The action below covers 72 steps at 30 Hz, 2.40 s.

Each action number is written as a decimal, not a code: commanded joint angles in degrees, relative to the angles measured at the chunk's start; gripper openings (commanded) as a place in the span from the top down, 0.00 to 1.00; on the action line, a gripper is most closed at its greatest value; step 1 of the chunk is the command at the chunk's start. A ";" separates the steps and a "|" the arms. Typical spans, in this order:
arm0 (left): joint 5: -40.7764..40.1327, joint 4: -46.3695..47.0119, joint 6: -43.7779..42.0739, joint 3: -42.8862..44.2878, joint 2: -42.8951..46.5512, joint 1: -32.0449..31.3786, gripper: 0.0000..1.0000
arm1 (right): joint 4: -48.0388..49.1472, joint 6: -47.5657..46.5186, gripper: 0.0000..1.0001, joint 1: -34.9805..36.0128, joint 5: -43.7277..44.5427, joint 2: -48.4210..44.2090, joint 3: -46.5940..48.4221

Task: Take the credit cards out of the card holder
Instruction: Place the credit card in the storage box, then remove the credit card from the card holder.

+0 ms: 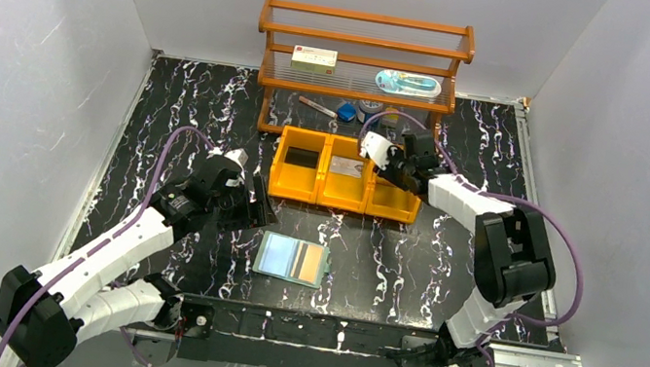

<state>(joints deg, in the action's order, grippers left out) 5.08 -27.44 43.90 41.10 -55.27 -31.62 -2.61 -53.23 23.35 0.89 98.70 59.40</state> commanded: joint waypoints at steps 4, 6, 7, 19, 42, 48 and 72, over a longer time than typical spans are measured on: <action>1.43 0.66 -0.27 0.43 -0.41 0.17 0.27 | 3.82 33.93 0.44 -0.12 -8.88 -15.35 3.35; 1.86 1.12 -0.31 0.21 -0.73 0.15 0.27 | 6.39 46.17 0.37 -0.11 -9.53 -19.90 0.74; 2.17 1.42 -0.44 0.06 -0.88 0.15 0.27 | 6.76 53.19 0.30 -0.07 -9.24 -22.04 -0.57; 7.82 6.50 0.05 -0.53 -4.83 0.15 0.28 | 9.82 105.36 0.36 3.57 -25.09 -32.89 -15.26; 13.30 8.73 -0.38 -1.59 -8.41 0.15 0.35 | -9.67 115.71 0.57 32.73 -0.38 -13.26 -11.03; 17.60 10.84 -0.99 -1.79 -10.98 0.15 0.36 | -6.47 115.43 0.63 32.79 -4.95 -9.72 -11.91; 25.50 12.39 -3.55 -2.54 -20.51 -0.02 0.53 | -9.82 115.81 0.81 32.66 -0.49 -5.22 -11.08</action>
<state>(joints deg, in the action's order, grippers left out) 27.70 -15.09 41.04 39.70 -75.02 -31.62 -12.27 62.67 55.90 -1.54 91.83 47.48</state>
